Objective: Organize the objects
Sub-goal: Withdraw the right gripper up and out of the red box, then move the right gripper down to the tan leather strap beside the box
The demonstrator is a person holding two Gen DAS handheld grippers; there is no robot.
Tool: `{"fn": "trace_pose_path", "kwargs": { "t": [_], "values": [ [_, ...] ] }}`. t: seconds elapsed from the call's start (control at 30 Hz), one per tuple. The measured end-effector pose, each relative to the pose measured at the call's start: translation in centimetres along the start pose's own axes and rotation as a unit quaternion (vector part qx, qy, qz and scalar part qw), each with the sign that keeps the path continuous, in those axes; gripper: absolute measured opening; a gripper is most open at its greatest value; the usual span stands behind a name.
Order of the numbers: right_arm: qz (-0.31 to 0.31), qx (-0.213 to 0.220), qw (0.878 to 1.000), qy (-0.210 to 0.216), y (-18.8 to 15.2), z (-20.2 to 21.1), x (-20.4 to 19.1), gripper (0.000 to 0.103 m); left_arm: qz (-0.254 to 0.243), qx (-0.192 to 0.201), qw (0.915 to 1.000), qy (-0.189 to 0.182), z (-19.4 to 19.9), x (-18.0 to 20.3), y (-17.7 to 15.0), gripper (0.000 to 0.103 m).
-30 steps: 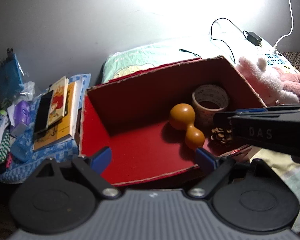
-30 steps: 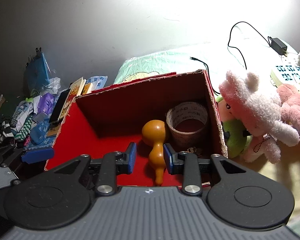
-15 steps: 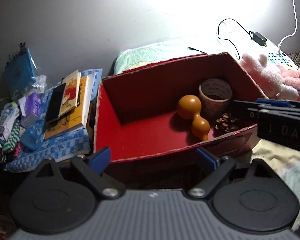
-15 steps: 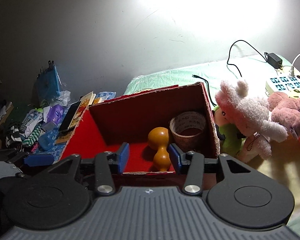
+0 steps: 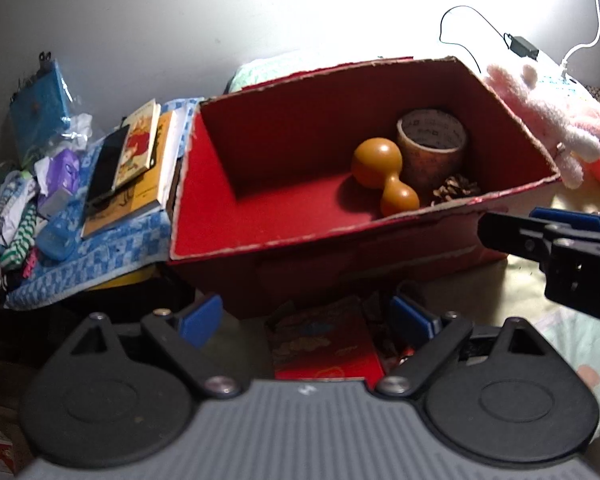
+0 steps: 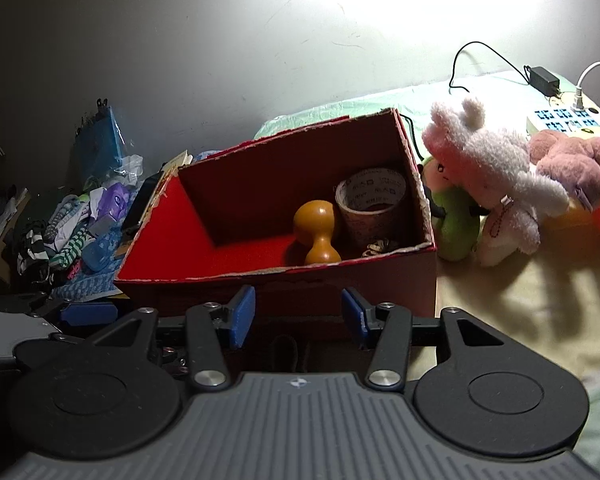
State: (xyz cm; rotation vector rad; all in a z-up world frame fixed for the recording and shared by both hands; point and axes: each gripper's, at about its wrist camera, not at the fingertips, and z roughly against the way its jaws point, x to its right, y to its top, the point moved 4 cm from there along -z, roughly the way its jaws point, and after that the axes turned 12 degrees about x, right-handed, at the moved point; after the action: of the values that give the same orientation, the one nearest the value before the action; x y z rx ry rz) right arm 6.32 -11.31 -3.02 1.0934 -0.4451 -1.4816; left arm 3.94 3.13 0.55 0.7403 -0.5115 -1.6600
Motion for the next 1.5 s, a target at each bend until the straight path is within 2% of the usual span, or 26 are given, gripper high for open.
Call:
{"fn": "trace_pose_path", "kwargs": {
  "t": [0.4,0.9,1.33,1.5],
  "values": [
    [-0.026,-0.056,0.998,0.003,-2.8,-0.2,0.8,0.050,-0.005,-0.034,0.9994,0.001,-1.3,0.8,-1.9,0.092],
    [-0.049,-0.095,0.994,-0.002,-4.8,-1.0,1.5,0.050,-0.010,-0.080,0.9967,0.002,-3.2,1.2,-4.4,0.092],
    [-0.066,-0.116,0.991,0.005,-5.7,-2.0,1.9,0.050,-0.005,-0.092,0.9955,-0.023,-3.9,1.7,-5.1,0.092],
    [-0.075,-0.123,0.990,0.009,-6.1,-2.3,2.4,0.050,0.021,-0.080,0.9937,-0.076,-3.7,1.3,-5.5,0.092]
  ]
}}
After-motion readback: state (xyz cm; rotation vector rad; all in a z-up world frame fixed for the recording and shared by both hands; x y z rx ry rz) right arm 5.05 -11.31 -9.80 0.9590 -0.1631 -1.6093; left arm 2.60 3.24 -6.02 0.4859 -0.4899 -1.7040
